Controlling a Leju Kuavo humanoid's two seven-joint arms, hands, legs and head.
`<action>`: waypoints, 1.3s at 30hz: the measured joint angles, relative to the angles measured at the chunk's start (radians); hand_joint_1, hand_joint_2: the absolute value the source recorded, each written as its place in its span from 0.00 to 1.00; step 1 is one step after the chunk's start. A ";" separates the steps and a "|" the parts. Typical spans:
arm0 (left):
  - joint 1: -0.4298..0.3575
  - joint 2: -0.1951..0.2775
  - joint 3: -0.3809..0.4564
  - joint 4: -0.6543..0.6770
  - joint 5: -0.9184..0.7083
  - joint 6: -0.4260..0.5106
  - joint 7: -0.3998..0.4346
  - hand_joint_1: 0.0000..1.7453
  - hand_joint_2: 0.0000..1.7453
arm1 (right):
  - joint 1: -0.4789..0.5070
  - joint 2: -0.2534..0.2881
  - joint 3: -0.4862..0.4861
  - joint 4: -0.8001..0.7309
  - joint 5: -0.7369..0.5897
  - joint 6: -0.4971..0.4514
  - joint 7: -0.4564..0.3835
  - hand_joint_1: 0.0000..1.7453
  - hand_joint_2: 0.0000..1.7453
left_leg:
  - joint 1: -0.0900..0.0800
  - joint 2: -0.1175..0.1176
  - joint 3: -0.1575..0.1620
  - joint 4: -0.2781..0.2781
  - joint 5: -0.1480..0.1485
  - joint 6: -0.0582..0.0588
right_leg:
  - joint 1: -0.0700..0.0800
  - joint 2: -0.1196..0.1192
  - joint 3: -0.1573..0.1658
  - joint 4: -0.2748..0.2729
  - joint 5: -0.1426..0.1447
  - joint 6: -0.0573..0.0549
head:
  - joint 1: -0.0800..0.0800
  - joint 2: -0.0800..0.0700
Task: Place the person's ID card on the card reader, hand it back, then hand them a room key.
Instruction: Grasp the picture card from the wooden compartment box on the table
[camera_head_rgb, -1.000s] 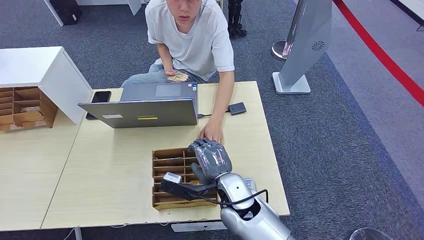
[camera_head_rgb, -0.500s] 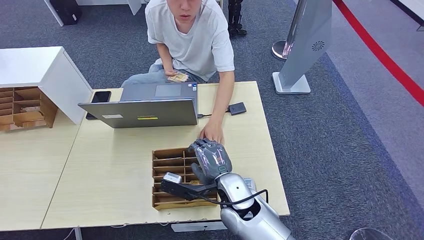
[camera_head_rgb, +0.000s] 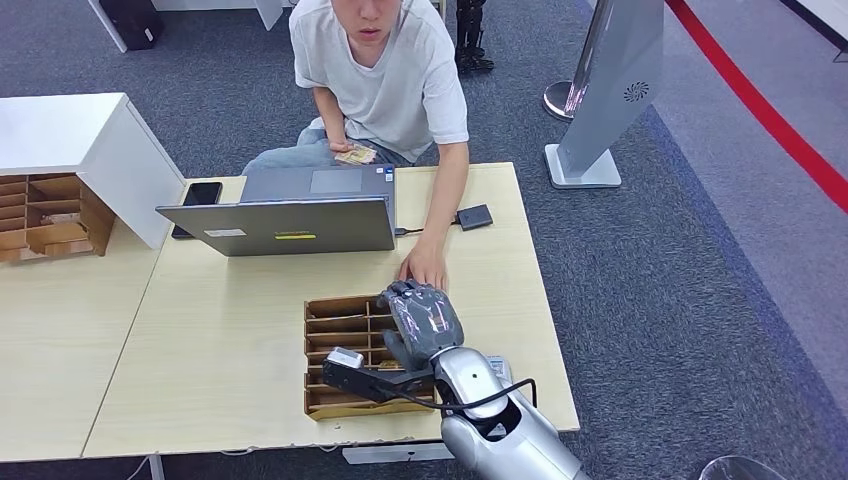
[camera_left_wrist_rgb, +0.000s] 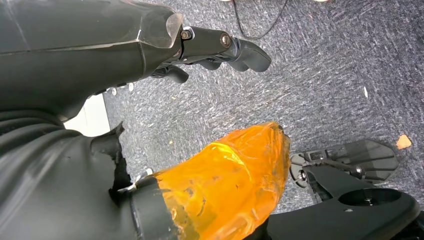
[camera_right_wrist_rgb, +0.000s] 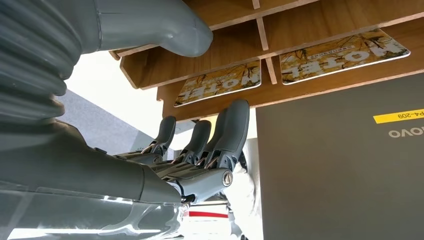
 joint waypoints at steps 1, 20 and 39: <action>0.000 0.000 0.000 0.000 0.000 0.000 0.000 0.00 0.00 | 0.000 0.000 0.000 0.000 0.000 0.001 0.000 0.43 1.00 | 0.000 0.000 0.000 0.000 0.000 0.000 | 0.000 0.000 0.000 0.000 0.000 0.000 | 0.000 0.000; 0.005 0.000 0.000 0.000 0.006 0.000 0.000 0.00 0.00 | -0.002 0.000 -0.001 0.003 -0.005 0.003 0.000 0.92 1.00 | 0.000 0.000 0.000 0.000 0.000 0.000 | 0.000 0.000 0.000 0.000 0.000 0.000 | 0.000 0.000; 0.006 0.001 0.000 0.000 0.013 0.000 0.000 0.00 0.00 | 0.000 0.000 -0.002 -0.011 -0.008 -0.040 -0.017 0.92 1.00 | 0.000 0.000 0.000 0.000 0.000 0.000 | 0.000 0.000 0.000 0.000 0.000 0.000 | 0.000 0.000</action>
